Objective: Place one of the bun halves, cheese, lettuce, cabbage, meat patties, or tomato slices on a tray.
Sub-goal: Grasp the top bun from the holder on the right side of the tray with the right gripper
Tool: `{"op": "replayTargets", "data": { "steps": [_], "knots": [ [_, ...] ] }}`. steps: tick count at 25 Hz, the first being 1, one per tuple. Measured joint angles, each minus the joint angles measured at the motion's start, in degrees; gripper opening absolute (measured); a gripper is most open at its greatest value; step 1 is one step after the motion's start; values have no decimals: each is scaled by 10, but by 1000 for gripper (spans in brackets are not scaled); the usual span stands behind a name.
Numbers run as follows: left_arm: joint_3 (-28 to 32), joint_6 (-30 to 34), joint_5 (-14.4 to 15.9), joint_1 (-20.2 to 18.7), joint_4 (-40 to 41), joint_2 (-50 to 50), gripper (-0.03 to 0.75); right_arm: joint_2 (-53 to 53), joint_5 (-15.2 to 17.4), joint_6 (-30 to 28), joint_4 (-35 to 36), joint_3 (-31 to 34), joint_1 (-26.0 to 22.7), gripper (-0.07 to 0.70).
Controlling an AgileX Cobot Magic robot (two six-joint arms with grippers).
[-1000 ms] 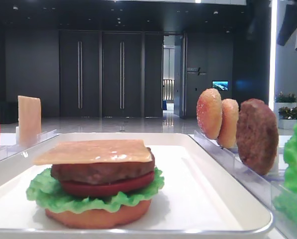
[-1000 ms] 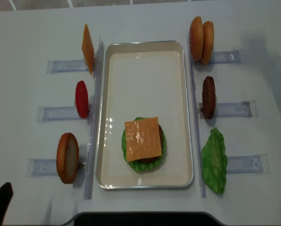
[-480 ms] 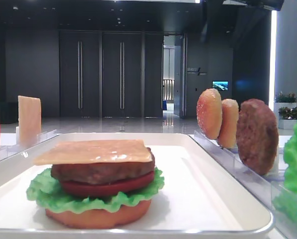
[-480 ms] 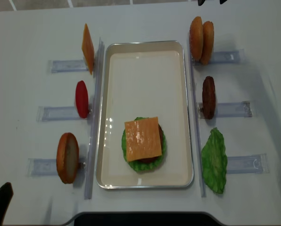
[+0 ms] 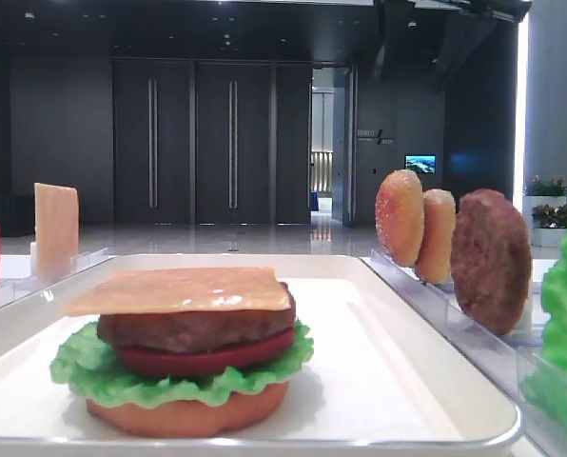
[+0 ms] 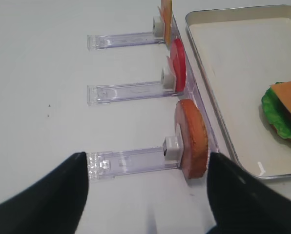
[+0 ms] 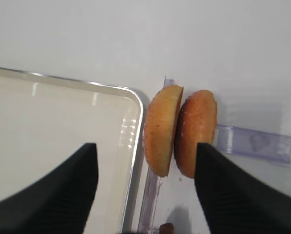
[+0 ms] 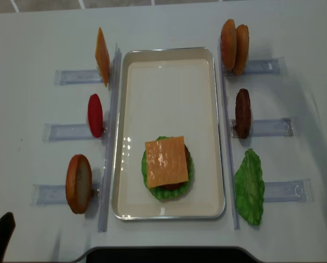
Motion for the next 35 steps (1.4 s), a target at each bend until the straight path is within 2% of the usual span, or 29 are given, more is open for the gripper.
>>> {"op": "replayTargets", "data": {
  "steps": [9,23,35],
  "knots": [
    [0,0,0,0,0,0,576,63,19,3,1,0,0,415],
    [0,0,0,0,0,0,576,82,-31,9,30,0,0,415],
    [0,0,0,0,0,0,576,112,-30,9,30,0,0,415]
  ]
}}
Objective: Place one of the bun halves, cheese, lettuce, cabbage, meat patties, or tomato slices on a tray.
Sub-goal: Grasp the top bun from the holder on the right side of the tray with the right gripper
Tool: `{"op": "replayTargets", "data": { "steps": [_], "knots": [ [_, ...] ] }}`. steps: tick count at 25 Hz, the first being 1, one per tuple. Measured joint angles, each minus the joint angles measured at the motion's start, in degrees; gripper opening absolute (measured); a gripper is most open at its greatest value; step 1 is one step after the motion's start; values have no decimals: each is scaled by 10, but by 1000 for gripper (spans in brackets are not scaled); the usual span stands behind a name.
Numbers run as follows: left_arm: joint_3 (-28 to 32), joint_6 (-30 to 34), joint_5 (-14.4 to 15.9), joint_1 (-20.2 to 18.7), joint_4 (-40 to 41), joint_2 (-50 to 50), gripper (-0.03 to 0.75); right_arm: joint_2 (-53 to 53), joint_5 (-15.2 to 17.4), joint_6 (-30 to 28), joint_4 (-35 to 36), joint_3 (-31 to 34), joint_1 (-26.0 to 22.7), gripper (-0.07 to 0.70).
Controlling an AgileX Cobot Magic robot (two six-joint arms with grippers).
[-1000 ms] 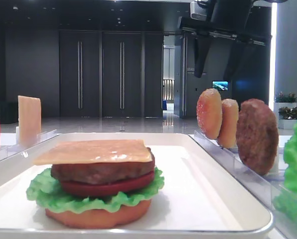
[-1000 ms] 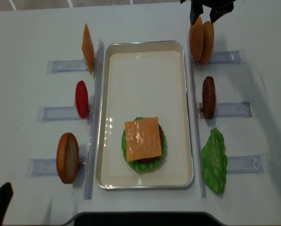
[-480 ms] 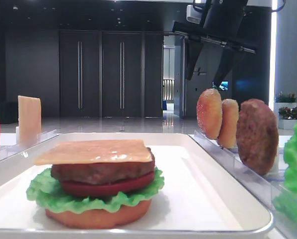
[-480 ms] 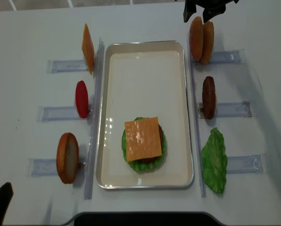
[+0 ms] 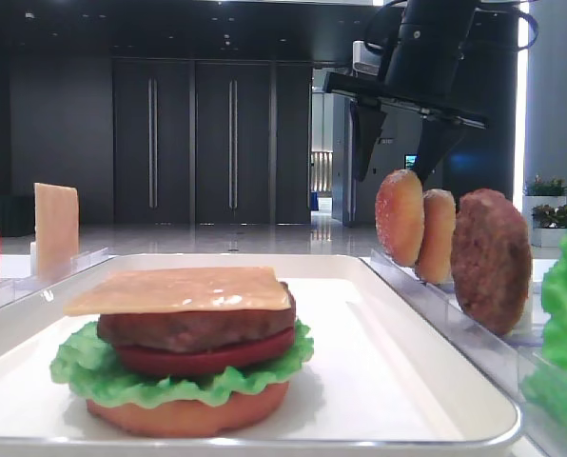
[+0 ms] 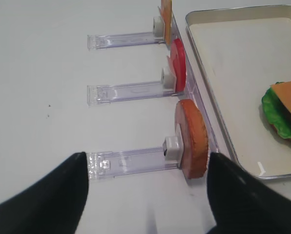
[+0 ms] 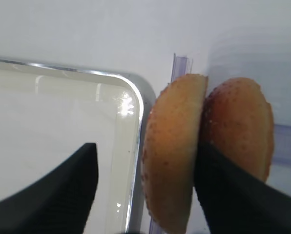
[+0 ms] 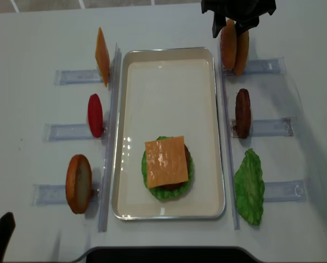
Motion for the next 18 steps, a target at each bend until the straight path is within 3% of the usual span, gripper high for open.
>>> {"op": "replayTargets", "data": {
  "steps": [6,12,18],
  "knots": [
    [0,0,0,0,0,0,576,7,0,-1,-2,0,0,409],
    [0,0,0,0,0,0,576,7,0,-1,-19,0,0,342],
    [0,0,0,0,0,0,576,8,2,-2,-21,0,0,324]
  ]
}}
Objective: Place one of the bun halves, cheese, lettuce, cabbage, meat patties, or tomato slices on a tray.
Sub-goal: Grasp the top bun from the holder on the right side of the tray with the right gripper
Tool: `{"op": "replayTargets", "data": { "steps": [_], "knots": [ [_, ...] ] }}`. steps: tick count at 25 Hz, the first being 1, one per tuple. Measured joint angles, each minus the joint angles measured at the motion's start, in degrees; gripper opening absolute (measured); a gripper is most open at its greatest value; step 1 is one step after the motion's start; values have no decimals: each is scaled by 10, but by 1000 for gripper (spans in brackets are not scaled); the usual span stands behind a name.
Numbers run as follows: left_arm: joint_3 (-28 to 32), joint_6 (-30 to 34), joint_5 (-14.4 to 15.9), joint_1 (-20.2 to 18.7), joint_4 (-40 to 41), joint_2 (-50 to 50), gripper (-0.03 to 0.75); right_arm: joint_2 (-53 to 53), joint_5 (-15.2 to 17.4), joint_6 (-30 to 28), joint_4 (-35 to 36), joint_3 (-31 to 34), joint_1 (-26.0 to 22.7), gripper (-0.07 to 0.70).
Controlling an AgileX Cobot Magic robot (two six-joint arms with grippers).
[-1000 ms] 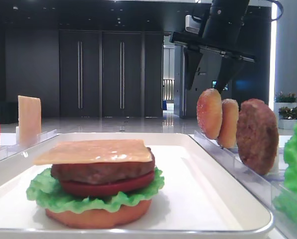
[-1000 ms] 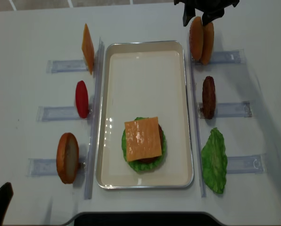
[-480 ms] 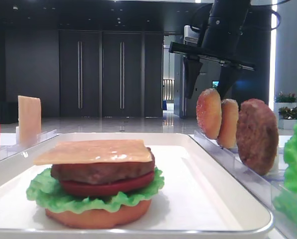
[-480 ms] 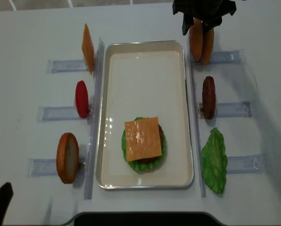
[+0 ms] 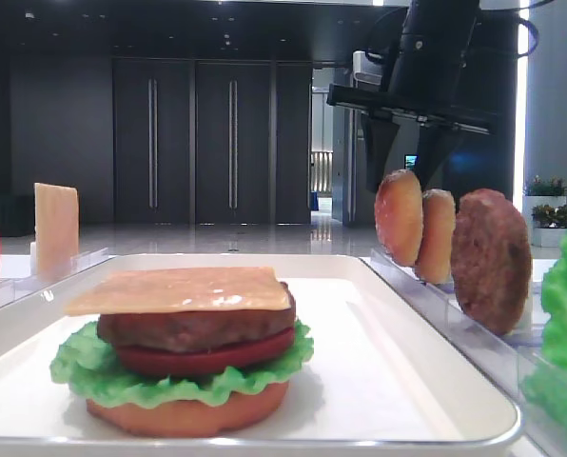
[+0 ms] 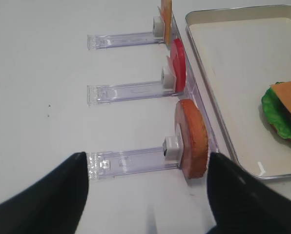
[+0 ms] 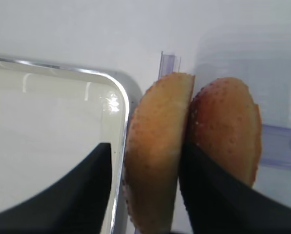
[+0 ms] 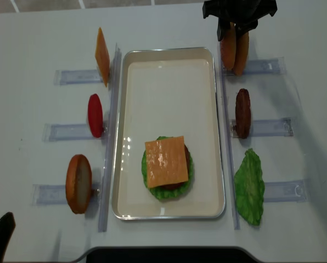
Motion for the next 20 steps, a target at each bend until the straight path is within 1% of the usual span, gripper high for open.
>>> {"op": "replayTargets", "data": {
  "steps": [8,17,20],
  "knots": [
    [0,0,0,0,0,0,576,4,0,0,-1,0,0,228],
    [0,0,0,0,0,0,576,4,1,0,0,0,0,224],
    [0,0,0,0,0,0,576,4,11,0,0,-4,0,224]
  ]
}}
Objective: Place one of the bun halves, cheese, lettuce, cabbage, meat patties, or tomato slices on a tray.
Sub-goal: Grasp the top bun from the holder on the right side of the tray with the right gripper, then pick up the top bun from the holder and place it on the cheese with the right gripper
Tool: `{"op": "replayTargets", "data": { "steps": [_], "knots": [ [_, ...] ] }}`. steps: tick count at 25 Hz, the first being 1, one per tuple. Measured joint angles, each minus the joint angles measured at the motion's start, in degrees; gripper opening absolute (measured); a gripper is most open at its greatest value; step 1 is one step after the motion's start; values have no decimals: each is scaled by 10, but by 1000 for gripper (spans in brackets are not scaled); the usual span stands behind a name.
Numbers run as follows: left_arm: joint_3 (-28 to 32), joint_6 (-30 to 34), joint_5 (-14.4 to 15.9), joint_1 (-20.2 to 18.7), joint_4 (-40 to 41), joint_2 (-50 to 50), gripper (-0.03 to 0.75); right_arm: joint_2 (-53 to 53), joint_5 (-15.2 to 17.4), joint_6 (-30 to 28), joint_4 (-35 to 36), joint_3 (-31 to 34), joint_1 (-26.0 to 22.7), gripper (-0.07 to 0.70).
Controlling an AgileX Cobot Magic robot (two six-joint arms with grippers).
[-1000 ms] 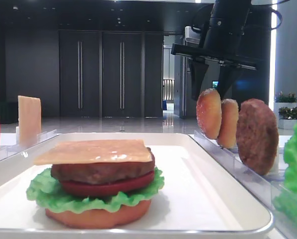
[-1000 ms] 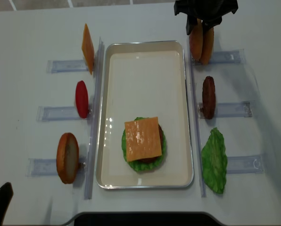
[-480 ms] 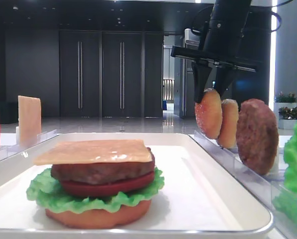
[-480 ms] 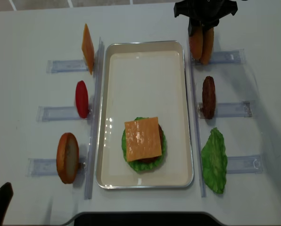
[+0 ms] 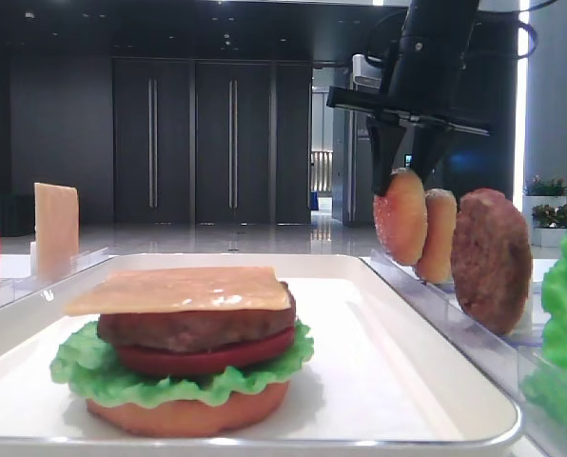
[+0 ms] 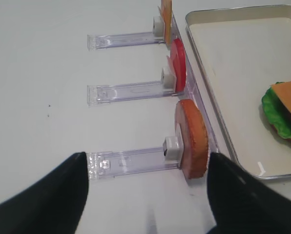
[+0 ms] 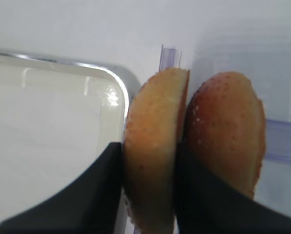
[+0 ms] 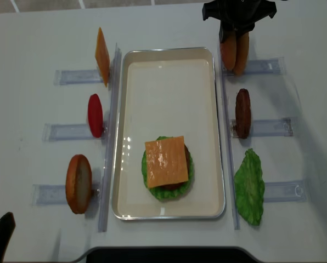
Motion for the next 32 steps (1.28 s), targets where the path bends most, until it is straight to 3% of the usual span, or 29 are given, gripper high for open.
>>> {"op": "replayTargets", "data": {
  "steps": [6,12,17,24,32],
  "knots": [
    [0,0,0,0,0,0,576,2,50,4,1,-49,0,224],
    [0,0,0,0,0,0,576,2,54,7,18,-115,0,224],
    [0,0,0,0,0,0,576,-2,54,4,55,-130,0,224],
    [0,0,0,0,0,0,576,-39,55,-7,83,-118,0,224],
    [0,0,0,0,0,0,576,-128,56,-30,96,-5,0,223]
  ]
}}
